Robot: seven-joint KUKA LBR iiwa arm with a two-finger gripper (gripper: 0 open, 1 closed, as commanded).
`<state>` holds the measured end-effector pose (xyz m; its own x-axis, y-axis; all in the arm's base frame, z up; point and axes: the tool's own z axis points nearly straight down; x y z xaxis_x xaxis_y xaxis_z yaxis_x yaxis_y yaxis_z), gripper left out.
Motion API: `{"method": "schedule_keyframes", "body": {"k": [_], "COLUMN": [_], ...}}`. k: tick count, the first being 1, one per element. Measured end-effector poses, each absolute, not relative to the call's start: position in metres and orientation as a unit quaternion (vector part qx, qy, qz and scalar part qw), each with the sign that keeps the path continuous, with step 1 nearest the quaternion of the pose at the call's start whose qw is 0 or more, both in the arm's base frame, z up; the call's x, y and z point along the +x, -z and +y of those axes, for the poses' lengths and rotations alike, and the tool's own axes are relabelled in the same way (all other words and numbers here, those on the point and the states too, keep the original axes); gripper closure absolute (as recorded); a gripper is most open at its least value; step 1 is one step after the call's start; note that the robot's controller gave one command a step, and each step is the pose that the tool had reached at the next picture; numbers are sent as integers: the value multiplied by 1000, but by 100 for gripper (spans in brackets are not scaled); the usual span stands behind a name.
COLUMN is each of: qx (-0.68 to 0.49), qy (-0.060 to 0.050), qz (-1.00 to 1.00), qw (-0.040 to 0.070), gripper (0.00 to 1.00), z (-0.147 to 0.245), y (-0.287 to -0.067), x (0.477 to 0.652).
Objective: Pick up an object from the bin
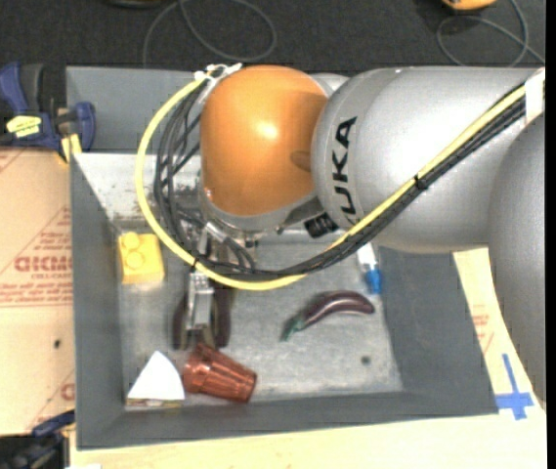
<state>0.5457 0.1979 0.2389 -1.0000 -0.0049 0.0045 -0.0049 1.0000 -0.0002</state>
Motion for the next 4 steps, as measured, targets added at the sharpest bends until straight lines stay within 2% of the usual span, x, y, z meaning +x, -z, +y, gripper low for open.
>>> {"method": "schedule_keyframes", "body": {"k": [1, 2, 3, 4], "qx": [0, 27, 84, 160], "qy": [1, 1, 1, -1], "qz": [-1000, -1000, -996, -987], "qw": [-1, -3, -3, 0], "gripper": [0, 0, 0, 0], "z": [197, 175, 160, 164], "y": [-244, -200, -138, -105], "x": [547, 523, 504, 503]}}
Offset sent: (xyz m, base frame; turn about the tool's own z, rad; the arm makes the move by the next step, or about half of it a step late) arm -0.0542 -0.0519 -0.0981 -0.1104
